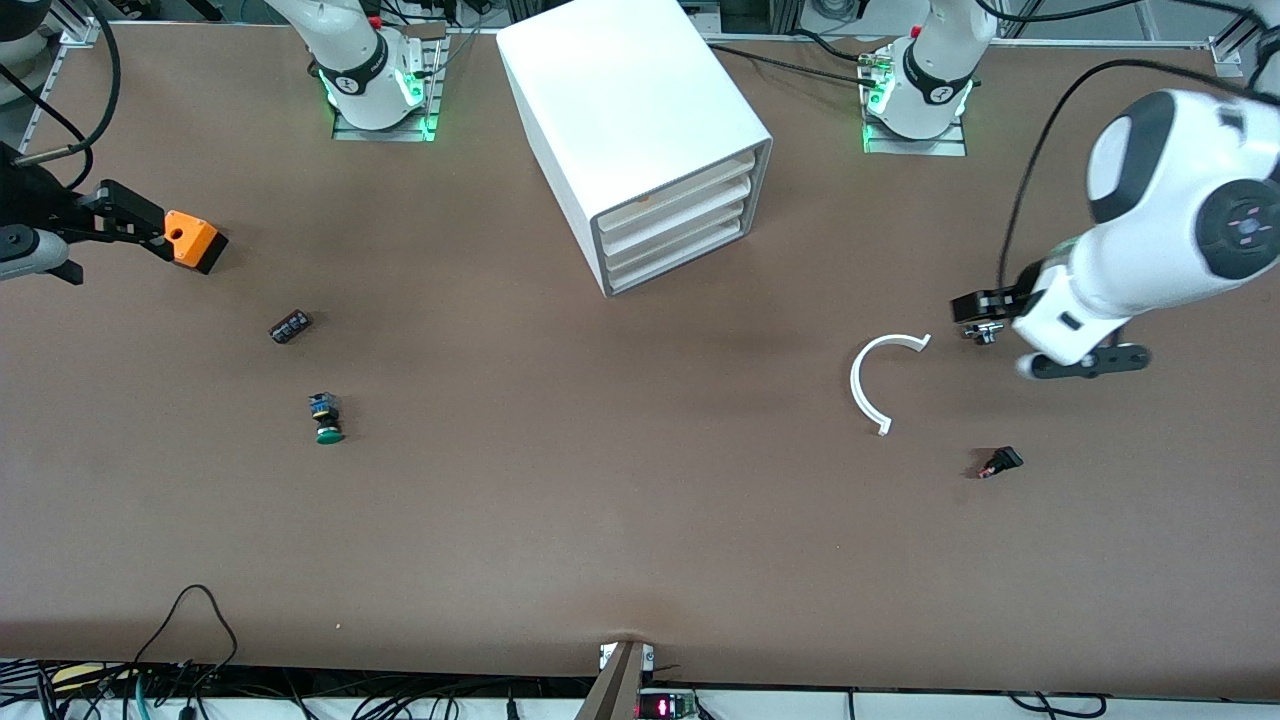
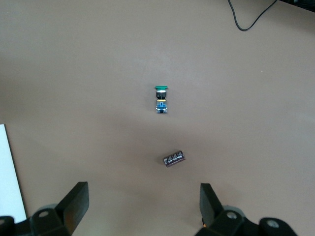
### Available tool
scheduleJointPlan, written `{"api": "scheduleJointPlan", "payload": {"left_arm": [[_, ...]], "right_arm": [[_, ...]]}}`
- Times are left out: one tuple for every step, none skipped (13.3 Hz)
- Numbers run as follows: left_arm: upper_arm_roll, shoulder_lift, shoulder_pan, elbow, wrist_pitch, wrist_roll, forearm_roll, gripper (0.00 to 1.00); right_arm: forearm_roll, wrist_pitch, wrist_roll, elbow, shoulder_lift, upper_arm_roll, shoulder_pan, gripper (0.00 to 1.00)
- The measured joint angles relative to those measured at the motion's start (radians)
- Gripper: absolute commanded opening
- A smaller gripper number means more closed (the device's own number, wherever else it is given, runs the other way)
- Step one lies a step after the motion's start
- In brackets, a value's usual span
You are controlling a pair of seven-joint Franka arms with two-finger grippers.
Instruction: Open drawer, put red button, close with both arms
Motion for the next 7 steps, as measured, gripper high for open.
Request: {"api": "scheduleJointPlan", "payload": {"left_arm": [[0.044,-0.029,-0.018,0.000,-0.015,0.028,-0.028,1.00],[0.095,-0.061,-0.037,0.001,-0.040,0.061,-0.060,1.00],[0.149,-0.093,-0.058,0.001,-0.068,0.101,-0.079,1.00],[0.196,-0.125,-0.072,0.000,-0.093,0.146,-0.089,1.00],[0.229,-0.153,-0.077,-0.002,-0.112,0.184,-0.092,1.00],[0.254,-0.180,-0.078,-0.008,-0.125,0.212,-0.092,1.00],[0.272,-0.205,-0.079,-0.016,-0.134,0.232,-0.092,1.00]], "right_arm": [[0.000,-0.002,-0.002,0.000,0.002,-0.005,-0.001,1.00],[0.000,-0.007,-0.003,0.000,0.004,-0.009,-0.001,1.00],[0.000,-0.012,-0.003,0.000,0.004,-0.010,-0.001,1.00],[0.000,-0.015,-0.003,0.000,0.004,-0.010,-0.001,1.00],[0.000,-0.017,-0.003,0.000,0.004,-0.010,-0.001,1.00],[0.000,-0.018,-0.003,0.000,0.004,-0.010,0.000,1.00],[0.000,-0.018,-0.003,0.000,0.004,-0.010,0.000,1.00]]}}
